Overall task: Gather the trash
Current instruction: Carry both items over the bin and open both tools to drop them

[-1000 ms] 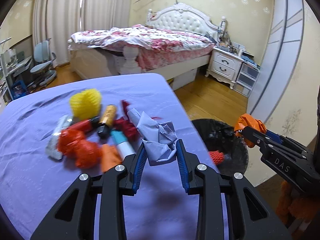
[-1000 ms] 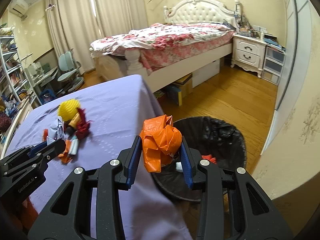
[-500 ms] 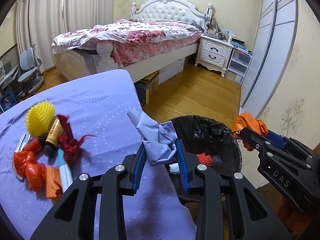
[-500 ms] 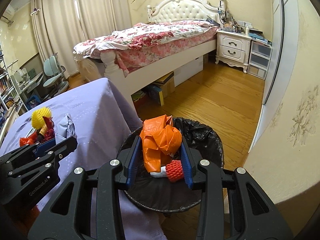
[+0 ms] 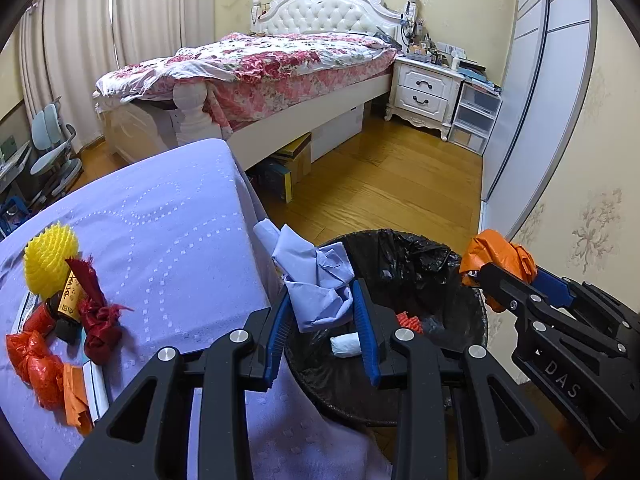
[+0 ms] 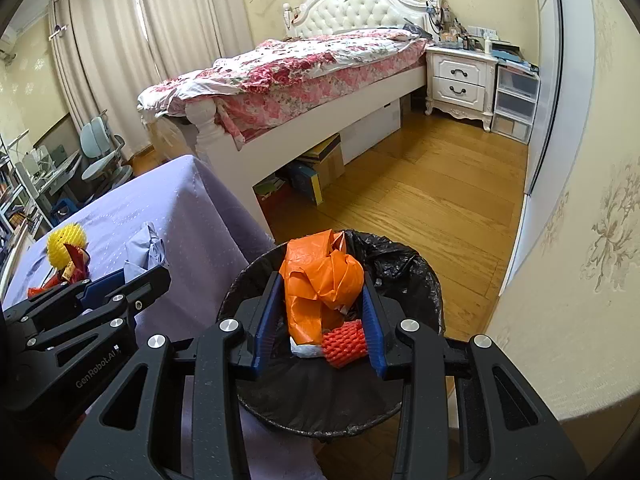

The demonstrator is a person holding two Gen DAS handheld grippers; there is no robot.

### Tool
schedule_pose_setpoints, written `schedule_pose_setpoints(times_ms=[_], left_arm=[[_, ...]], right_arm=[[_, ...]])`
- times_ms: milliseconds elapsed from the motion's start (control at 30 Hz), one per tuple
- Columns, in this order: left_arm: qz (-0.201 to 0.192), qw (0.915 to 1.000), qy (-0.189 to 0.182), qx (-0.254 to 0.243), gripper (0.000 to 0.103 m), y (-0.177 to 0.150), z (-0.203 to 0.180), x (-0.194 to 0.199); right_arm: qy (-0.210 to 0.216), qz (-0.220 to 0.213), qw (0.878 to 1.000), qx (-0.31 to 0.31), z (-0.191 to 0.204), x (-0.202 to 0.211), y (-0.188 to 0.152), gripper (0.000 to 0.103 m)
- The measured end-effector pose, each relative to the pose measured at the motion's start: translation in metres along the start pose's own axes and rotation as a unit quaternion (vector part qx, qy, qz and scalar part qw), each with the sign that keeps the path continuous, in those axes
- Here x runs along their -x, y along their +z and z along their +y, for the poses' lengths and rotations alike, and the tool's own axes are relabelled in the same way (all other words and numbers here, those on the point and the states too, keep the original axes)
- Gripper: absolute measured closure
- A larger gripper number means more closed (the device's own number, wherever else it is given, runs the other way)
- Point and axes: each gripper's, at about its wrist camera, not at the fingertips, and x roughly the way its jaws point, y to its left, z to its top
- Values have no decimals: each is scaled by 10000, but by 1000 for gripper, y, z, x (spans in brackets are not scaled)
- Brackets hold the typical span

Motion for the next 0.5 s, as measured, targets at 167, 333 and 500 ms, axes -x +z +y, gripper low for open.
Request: schedule_pose_setpoints(times_ms=[167, 333, 500], left_arm=[[-1, 10000, 55, 23, 44, -1, -1, -2], [-36, 9999, 104, 56, 32, -2, 0, 0], [-31, 9998, 109, 134, 29, -2, 2, 3]], right_arm=[[-16, 11, 10000, -61, -4, -4, -1, 62], [-103, -57, 9998, -160, -7, -2, -1, 51], [-146, -82, 9996, -227, -10, 2, -3, 46]])
